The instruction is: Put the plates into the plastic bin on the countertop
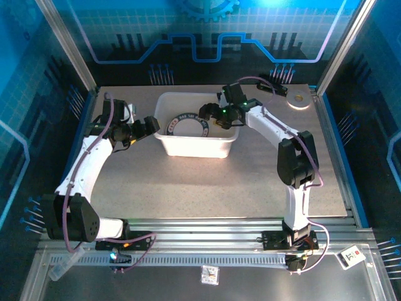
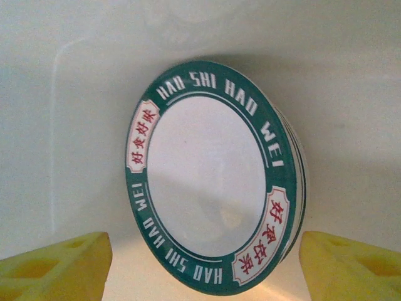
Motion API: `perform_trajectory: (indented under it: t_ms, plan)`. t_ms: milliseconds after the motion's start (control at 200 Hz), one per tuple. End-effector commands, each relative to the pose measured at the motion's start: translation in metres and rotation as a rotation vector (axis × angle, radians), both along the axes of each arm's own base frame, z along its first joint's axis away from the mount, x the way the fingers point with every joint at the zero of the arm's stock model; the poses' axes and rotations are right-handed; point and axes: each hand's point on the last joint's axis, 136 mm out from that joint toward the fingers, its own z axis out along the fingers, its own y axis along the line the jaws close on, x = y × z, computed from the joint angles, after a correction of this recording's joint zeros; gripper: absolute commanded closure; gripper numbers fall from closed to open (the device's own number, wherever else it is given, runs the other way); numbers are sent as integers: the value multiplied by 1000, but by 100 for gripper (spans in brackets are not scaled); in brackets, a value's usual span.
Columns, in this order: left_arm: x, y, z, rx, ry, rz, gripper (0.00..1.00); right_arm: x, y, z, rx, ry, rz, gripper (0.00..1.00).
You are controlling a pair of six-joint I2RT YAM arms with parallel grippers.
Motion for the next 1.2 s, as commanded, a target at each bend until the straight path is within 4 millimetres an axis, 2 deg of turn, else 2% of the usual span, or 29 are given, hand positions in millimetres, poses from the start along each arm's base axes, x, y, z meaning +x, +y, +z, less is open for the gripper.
perform_trajectory:
  t_ms: [0,80,190,250,310,350,440,490,550,575,650,745,825,971,1086,1151,1196]
  plan:
    - [1,6,21,32,-62,-1,1,-5,-4,80,-9,-205,39,20]
    - [0,20,37,92,-127,28,1,-8,-20,114,-19,-320,-1,17]
    - [-4,40,51,119,-210,78,1,-19,-64,156,-47,-445,-93,16]
    - [-4,46,50,136,-221,84,1,-29,-91,168,-97,-483,-124,13]
    - [-4,54,43,168,-224,102,1,-41,-125,169,-185,-511,-174,9]
    - [-2,61,37,194,-232,124,1,-51,-153,164,-252,-520,-234,0]
    - [-1,72,18,252,-260,164,1,-79,-206,145,-381,-558,-357,0]
    - [-1,78,5,281,-269,182,1,-94,-225,130,-442,-599,-377,0]
    - [-1,86,-14,317,-274,209,1,-110,-246,102,-529,-644,-401,0]
    - [0,89,-22,336,-280,217,1,-116,-256,80,-573,-640,-413,0]
    - [-3,99,-44,390,-300,252,1,-132,-279,39,-648,-636,-474,0]
    - [-3,98,-62,448,-375,222,1,-143,-293,-11,-665,-618,-508,0]
    - [-4,99,-73,489,-434,217,1,-141,-296,-30,-708,-653,-489,0]
    - [1,96,-76,480,-521,227,1,-125,-301,-42,-682,-723,-524,0]
    - [11,83,-77,512,-592,189,1,-104,-289,-36,-576,-830,-493,0]
    - [17,76,-79,522,-609,173,1,-91,-281,-42,-589,-753,-406,0]
    - [21,71,-81,525,-630,159,1,-84,-277,-41,-606,-789,-369,0]
